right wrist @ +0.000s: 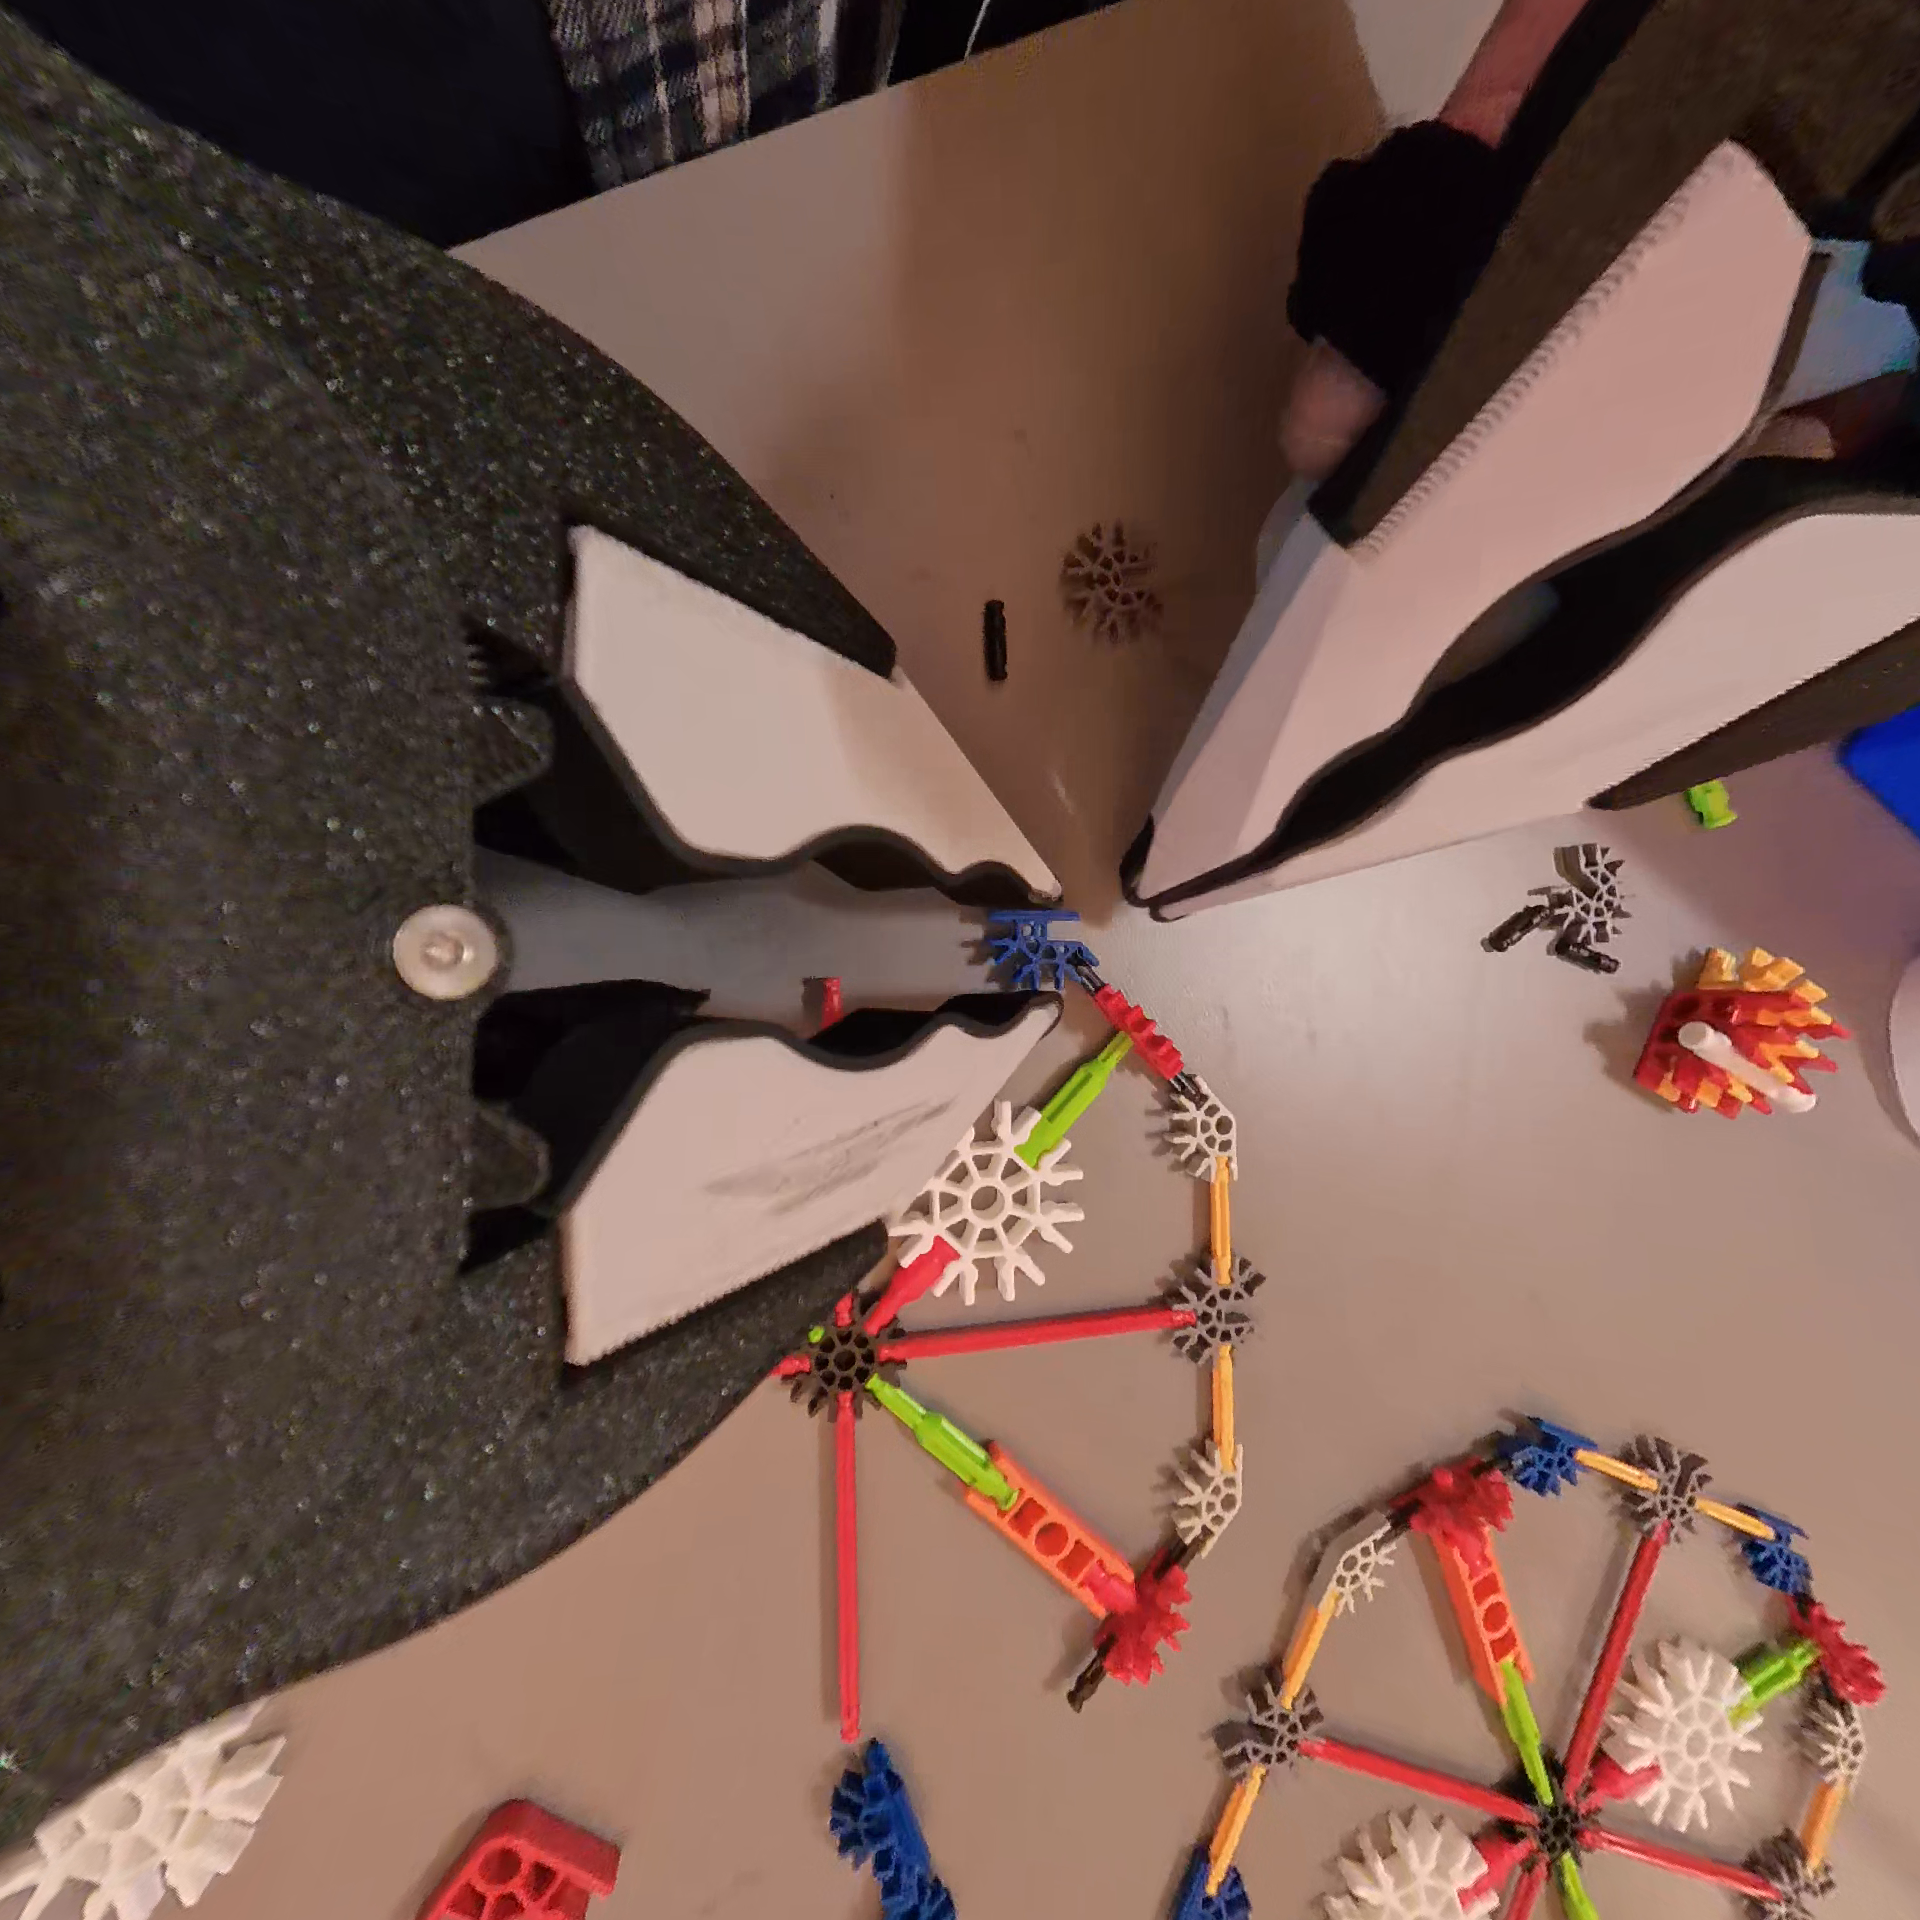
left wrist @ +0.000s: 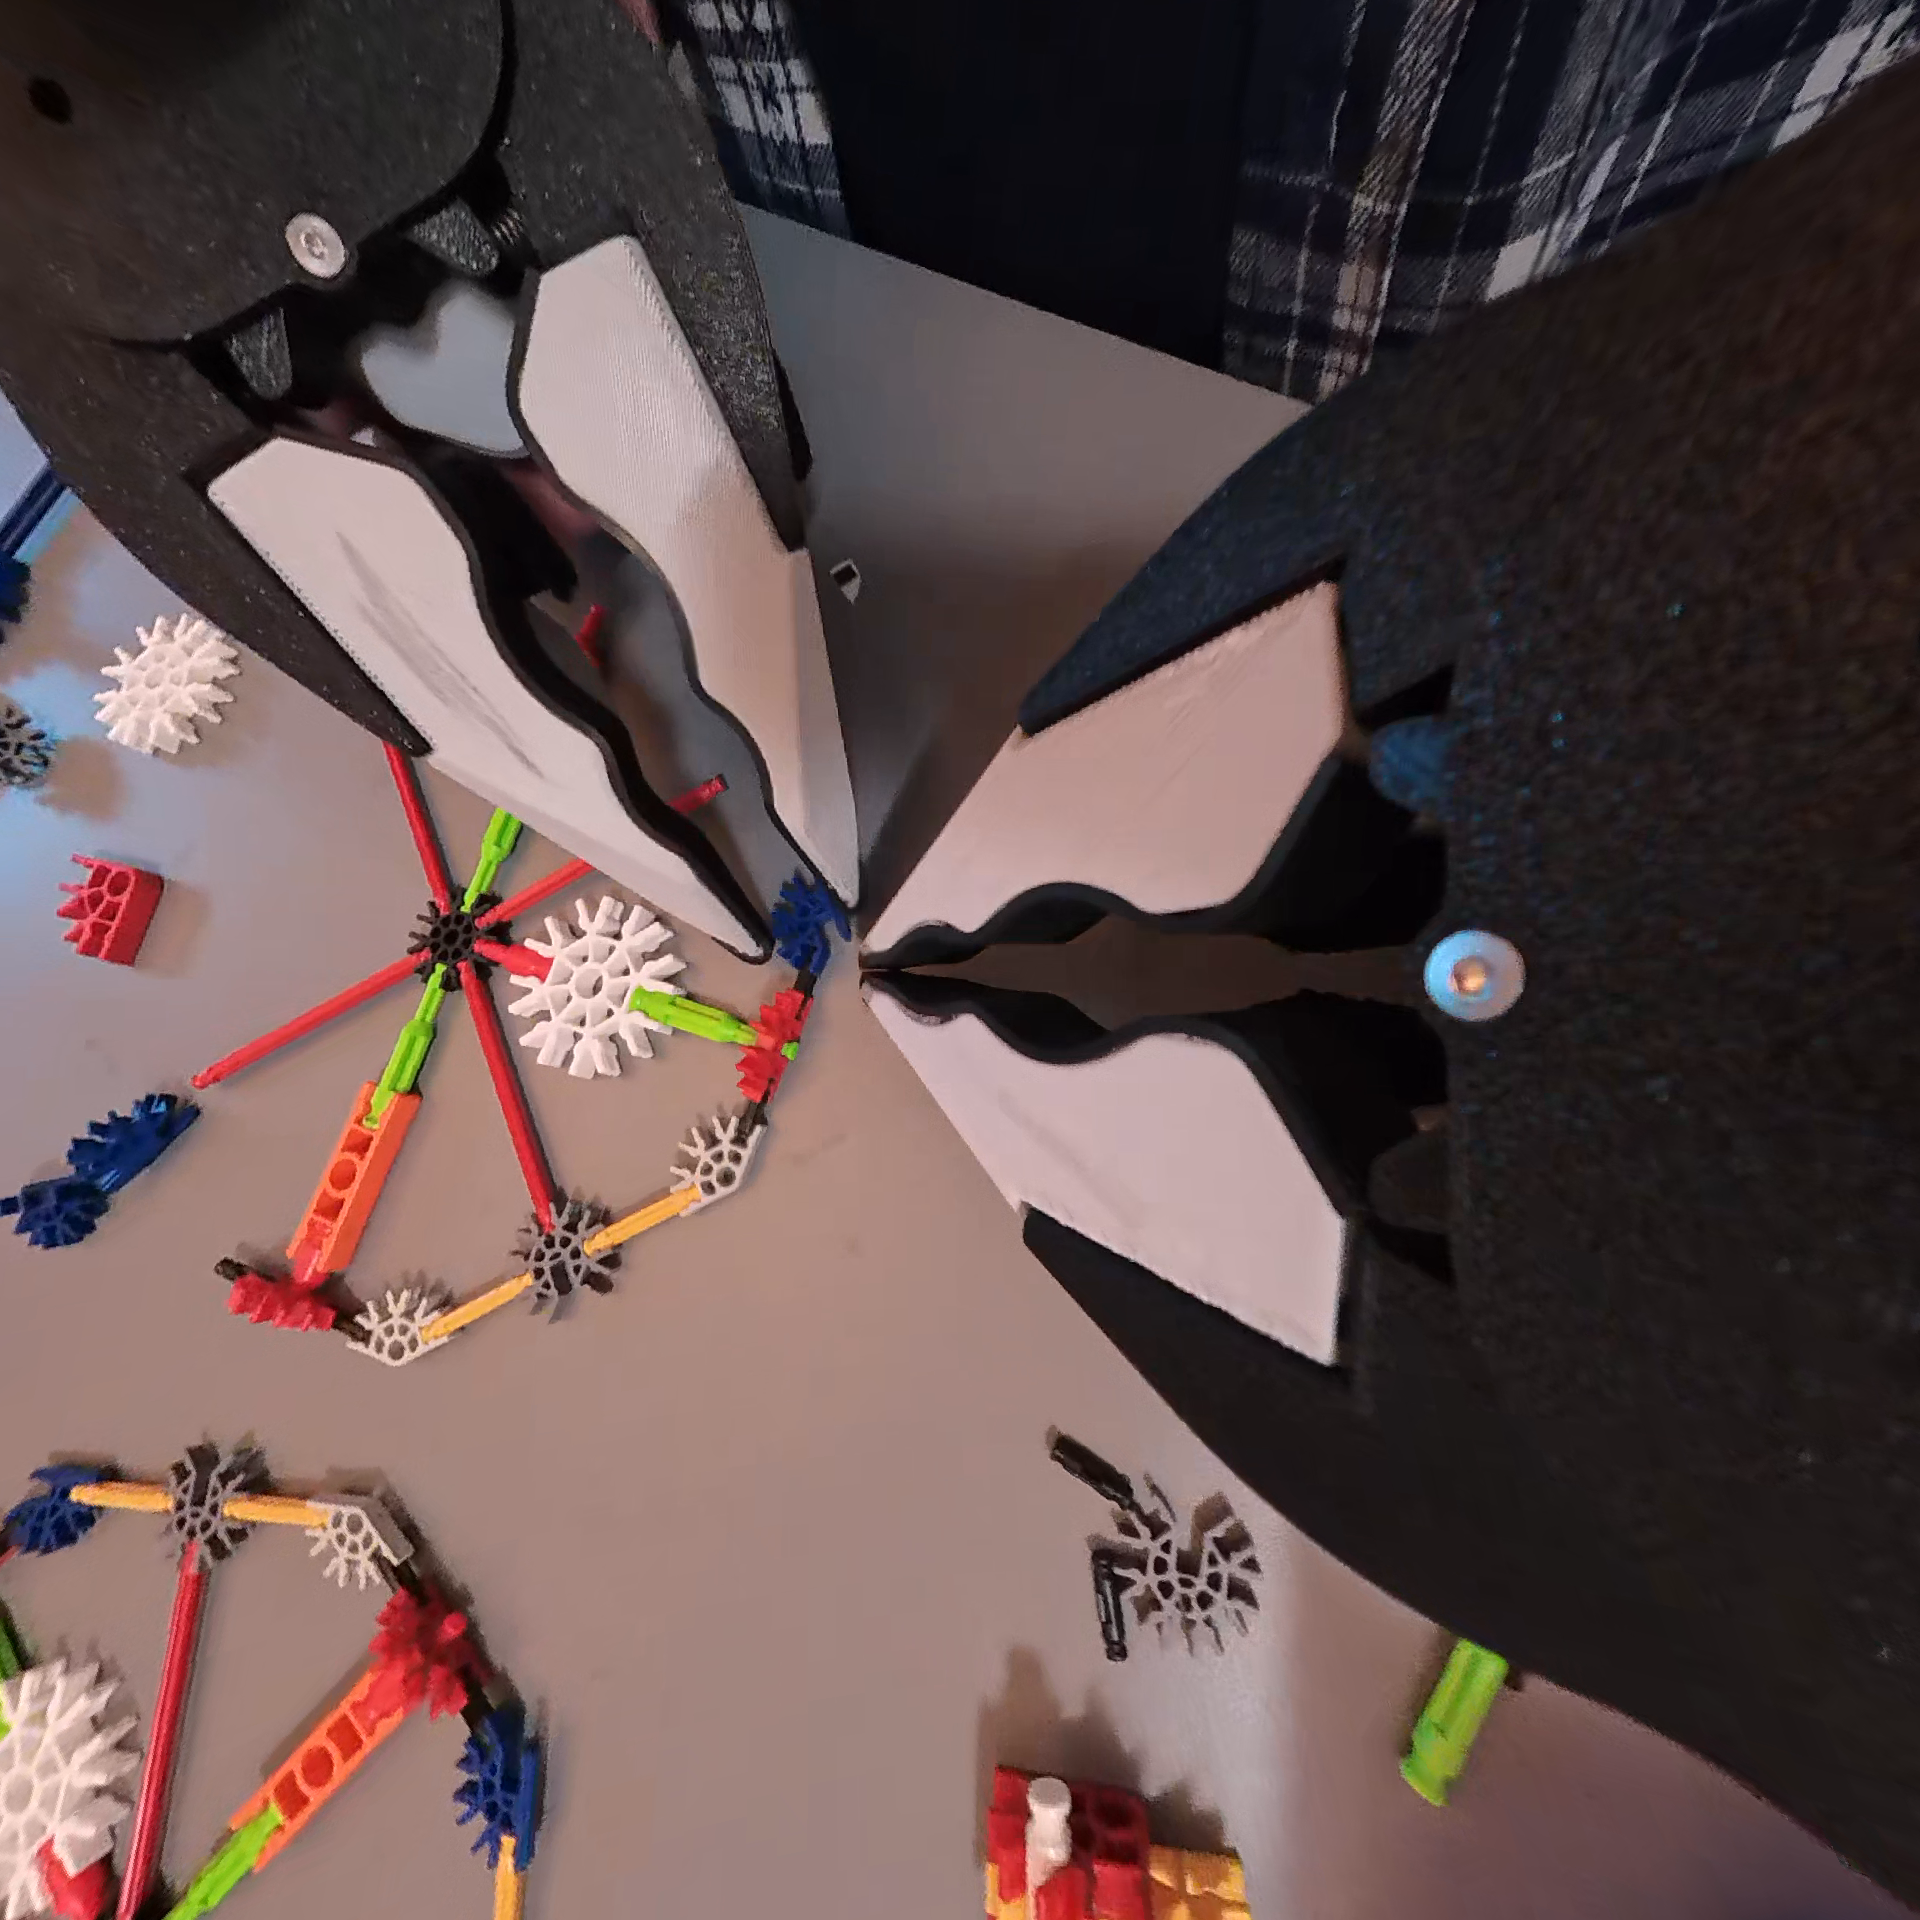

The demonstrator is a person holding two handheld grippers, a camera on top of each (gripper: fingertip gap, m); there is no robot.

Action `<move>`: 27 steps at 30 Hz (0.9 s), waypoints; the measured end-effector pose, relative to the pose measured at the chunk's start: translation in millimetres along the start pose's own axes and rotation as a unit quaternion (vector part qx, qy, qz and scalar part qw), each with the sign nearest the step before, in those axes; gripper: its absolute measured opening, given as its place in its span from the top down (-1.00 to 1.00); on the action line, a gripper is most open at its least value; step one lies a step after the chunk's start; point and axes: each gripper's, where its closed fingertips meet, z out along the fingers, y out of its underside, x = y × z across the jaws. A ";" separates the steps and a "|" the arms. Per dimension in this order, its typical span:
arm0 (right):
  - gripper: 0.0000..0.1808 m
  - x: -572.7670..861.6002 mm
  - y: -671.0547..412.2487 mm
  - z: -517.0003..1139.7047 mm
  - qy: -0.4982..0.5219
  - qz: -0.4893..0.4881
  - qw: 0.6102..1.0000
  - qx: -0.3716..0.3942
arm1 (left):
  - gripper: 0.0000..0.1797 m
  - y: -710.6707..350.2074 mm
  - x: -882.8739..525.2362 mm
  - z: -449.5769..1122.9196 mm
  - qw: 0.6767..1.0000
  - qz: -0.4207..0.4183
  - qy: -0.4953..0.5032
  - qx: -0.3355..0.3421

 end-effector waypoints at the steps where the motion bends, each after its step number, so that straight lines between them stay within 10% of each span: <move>1: 0.85 -0.5 0.7 0.8 0.000 0.000 1.000 -0.002 | 1.00 0.1 0.8 1.4 1.000 0.004 0.002 -0.002; 27: 0.85 1.4 -0.3 5.3 0.002 -0.008 0.999 -0.045 | 1.00 -6.5 -0.5 11.2 0.998 0.040 -0.002 -0.044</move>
